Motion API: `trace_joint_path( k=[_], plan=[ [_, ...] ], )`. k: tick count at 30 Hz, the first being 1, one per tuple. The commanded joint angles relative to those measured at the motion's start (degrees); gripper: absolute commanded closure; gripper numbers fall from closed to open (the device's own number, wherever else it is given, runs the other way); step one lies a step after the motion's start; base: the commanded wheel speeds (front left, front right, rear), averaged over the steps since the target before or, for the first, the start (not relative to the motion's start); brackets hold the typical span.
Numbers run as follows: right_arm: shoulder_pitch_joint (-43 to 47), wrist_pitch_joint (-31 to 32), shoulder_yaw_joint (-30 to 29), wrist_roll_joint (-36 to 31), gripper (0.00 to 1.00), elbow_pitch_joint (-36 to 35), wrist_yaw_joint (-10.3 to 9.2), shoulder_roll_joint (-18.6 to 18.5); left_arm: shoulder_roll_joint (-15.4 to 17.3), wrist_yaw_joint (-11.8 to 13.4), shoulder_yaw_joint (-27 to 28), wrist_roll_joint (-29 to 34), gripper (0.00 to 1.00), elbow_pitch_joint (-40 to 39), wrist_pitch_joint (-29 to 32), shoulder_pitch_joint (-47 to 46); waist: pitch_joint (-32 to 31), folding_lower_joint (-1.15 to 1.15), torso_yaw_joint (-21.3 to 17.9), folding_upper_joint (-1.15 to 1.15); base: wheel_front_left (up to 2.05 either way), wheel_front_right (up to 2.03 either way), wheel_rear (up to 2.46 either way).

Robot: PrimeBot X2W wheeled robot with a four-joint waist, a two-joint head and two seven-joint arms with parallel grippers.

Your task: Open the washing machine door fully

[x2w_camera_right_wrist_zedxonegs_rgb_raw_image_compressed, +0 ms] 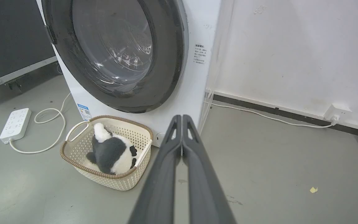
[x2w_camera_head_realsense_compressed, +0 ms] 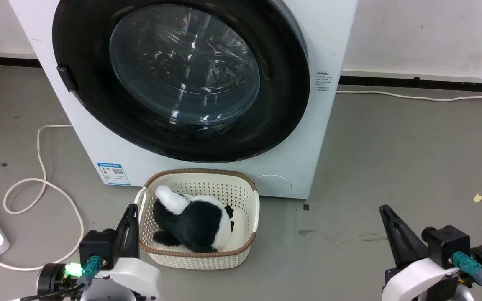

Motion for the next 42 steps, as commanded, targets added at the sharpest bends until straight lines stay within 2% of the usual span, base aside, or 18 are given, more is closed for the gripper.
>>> trace_joint_path(
  k=[1, 42],
  plan=[
    [0.24, 0.07, -0.06, -0.43, 1.00, 0.08, 0.05, 0.29, 0.10, -0.25, -0.04, 0.50, 1.00, -0.20, 0.02, 0.82, 0.00, 0.00, 0.00, 0.00, 0.00, 0.00, 0.00],
    [0.24, 0.07, -0.06, -0.43, 1.00, 0.08, 0.05, 0.29, 0.10, -0.25, -0.04, 0.50, 1.00, -0.20, 0.02, 0.82, 0.00, 0.00, 0.00, 0.00, 0.00, 0.00, 0.00]
  ],
)
